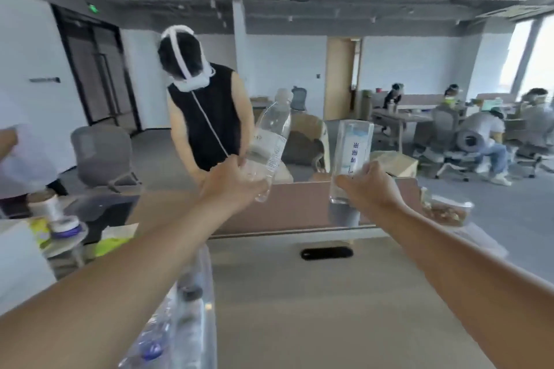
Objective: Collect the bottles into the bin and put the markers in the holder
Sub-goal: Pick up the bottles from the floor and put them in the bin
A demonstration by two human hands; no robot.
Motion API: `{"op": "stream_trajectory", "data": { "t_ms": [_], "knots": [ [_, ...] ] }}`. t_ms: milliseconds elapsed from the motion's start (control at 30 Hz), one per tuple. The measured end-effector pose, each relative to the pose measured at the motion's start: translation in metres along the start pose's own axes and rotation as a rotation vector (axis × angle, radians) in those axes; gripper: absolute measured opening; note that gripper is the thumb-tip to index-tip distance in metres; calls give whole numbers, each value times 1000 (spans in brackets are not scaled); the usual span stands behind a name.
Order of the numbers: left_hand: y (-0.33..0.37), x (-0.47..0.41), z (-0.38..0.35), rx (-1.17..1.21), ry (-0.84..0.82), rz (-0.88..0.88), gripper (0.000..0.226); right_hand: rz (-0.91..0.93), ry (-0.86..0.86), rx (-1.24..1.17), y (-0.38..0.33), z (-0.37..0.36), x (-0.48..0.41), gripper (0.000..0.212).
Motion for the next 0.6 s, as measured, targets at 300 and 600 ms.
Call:
{"op": "stream_trajectory", "data": {
  "t_ms": [300,600],
  "knots": [
    [-182,51,126,-138,196,474,71,327,-570,149,-105,-220,5,54],
    [-263,77,155,-147,323,726,67,328,-871,411,-104,-325,-2,68]
  ]
}}
Point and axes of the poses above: each hand's wrist, its own x-axis away from the middle knuckle, its own z-axis out of the back of the hand, y = z × x, the point moved 2 cm from there along -x, towards the middle knuckle, and after that the axes turned 2 degrees about x, right-handed, at the moved point
